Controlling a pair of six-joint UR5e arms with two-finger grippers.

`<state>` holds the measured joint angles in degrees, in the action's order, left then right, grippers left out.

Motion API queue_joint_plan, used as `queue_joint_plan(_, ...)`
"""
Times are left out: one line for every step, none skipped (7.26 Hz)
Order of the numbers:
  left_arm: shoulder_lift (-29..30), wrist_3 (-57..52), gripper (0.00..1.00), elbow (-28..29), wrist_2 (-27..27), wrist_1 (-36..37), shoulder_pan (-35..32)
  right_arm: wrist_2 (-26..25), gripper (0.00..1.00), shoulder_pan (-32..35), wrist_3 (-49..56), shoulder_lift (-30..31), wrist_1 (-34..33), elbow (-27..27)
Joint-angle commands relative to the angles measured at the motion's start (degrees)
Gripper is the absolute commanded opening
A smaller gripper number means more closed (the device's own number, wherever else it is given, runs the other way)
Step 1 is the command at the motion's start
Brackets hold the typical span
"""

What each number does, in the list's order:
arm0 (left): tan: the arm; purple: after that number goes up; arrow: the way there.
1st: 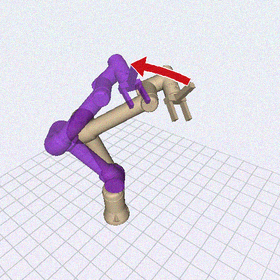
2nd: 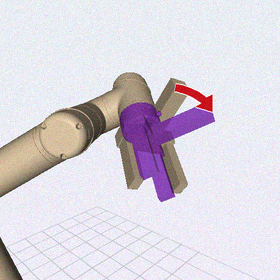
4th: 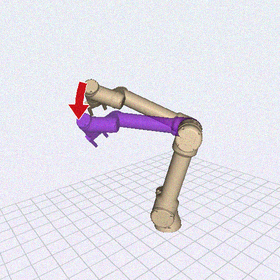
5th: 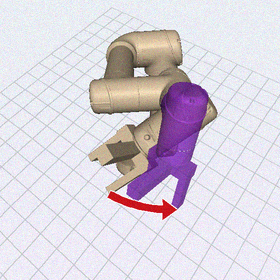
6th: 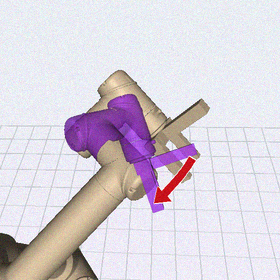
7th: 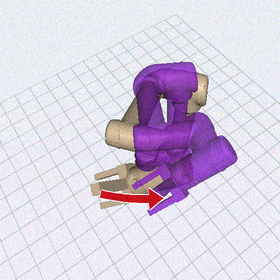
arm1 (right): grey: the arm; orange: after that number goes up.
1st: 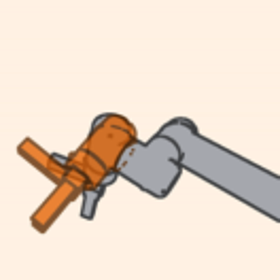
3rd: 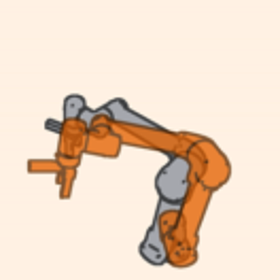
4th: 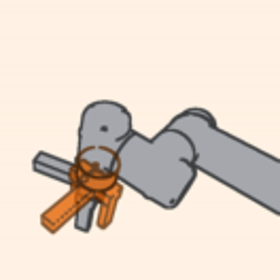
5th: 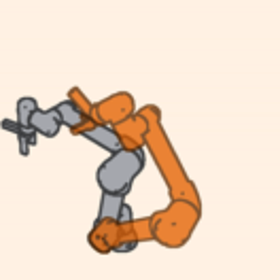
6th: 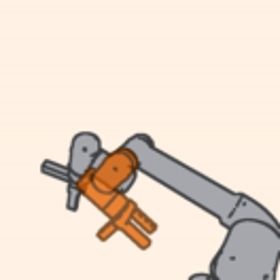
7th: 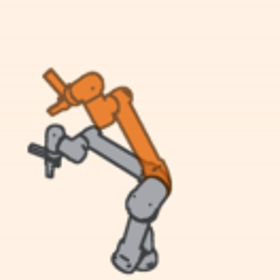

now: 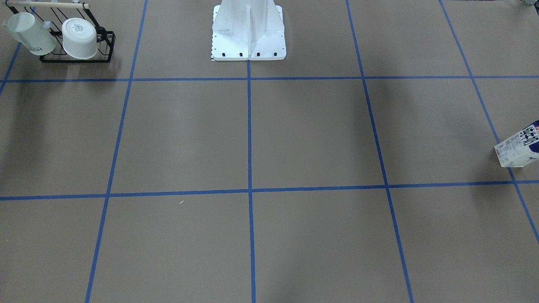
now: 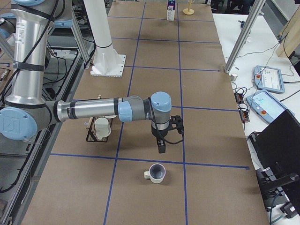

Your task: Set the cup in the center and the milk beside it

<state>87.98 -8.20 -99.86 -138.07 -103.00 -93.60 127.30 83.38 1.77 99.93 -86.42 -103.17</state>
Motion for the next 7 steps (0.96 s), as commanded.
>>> queue_joint_plan(-0.09,-0.06,0.98,-0.24,-0.1,-0.01,-0.01,0.05,0.96,-0.67,-1.67,1.74,9.91,7.6)
queue_joint_plan(-0.09,-0.06,0.98,-0.33,-0.1,-0.01,-0.01,0.06,0.94,-1.98,-6.64,2.19,13.17,8.15)
queue_joint_plan(-0.09,-0.15,0.98,-0.33,-0.1,-0.01,0.08,-0.29,0.9,-3.56,-7.3,2.37,16.69,10.6)
queue_joint_plan(-0.09,-0.15,0.98,-0.42,-0.1,-0.01,-0.01,-0.38,0.83,-4.1,-7.39,2.28,21.59,14.1)
queue_joint_plan(-0.09,-0.15,0.98,-0.42,-0.01,-0.01,-0.01,-0.56,0.68,-4.28,-7.83,1.93,23.21,15.88)
queue_joint_plan(-0.09,-0.15,0.98,-0.51,-0.1,-0.01,-0.01,-0.82,0.38,-4.72,-8.36,1.93,23.23,16.15)
queue_joint_plan(-0.09,-0.15,0.98,-0.51,-0.01,-0.01,-0.01,-0.91,0.02,-5.07,-8.36,1.93,23.23,16.24)
